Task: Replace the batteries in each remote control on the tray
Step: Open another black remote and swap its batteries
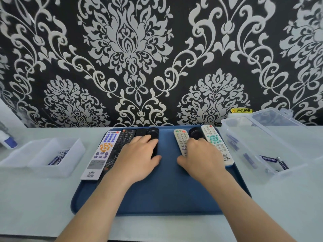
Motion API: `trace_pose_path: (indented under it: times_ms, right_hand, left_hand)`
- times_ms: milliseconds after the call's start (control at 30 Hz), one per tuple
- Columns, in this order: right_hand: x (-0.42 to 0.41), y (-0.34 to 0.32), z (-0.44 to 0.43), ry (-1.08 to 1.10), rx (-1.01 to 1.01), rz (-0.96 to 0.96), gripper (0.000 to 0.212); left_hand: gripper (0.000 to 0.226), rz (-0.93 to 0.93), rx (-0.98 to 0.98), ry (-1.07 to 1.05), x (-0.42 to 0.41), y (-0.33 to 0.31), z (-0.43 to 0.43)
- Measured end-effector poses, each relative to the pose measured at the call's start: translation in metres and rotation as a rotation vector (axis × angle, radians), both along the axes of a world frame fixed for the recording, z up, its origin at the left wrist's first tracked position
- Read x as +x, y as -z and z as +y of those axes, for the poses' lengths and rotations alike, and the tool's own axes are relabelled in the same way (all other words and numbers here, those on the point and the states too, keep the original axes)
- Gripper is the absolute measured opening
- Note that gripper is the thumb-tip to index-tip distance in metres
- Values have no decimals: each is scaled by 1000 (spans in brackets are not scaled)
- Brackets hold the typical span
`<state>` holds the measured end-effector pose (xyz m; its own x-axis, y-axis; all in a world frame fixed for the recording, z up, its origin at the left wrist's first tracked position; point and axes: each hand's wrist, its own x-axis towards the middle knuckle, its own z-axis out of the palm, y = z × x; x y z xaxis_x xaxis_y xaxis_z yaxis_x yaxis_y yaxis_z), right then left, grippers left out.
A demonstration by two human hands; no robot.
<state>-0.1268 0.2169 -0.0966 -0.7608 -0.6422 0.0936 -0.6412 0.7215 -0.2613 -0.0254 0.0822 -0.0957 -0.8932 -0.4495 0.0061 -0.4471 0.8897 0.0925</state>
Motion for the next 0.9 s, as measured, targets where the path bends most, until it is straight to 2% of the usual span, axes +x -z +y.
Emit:
trace_pose_path:
  times_ms: [67,100,133,200,267,333,400,467,500,600,733,900]
  right_hand:
    - [-6,0,1,11,-66,-120,24]
    - [-9,-1,2,15,-150,-244,25]
    - [-12,-4,4,28,-289,-410,27]
    - [-15,-15,7,100,-627,-860,29]
    - [-15,-25,12,108,-894,-1319,28]
    - [-15,-30,14,46,-993,-1550,30]
    - [-12,-30,13,-29,-1020,-1578,31]
    - [-8,-28,11,-84,-1053,-1525,29]
    - [-6,-27,10,-105,-1069,-1500,27]
    - [-3,-24,7,-143,-1110,-1411,19]
    - [-2,-21,6,-197,-1092,-1294,23]
    - [-9,-20,5,-194,-956,-1271,28]
  left_hand:
    - [65,-146,-4,19,3,4,-1]
    - [67,-196,17,14,3,6,-2]
    - [68,-213,32,4,3,8,-3]
    - [66,-184,33,-27,2,7,-2]
    - [55,-14,38,-37,-2,1,2]
    - [32,308,207,-64,-5,-5,6]
    - [31,571,661,-86,-9,-15,18]
    - [35,673,1096,-68,-11,-21,33]
    - [35,683,1196,-54,-12,-23,41]
    - [34,730,1193,-42,-17,-19,52]
    - [25,760,1132,-16,-18,-15,48]
    - [27,794,879,28,-19,-11,45]
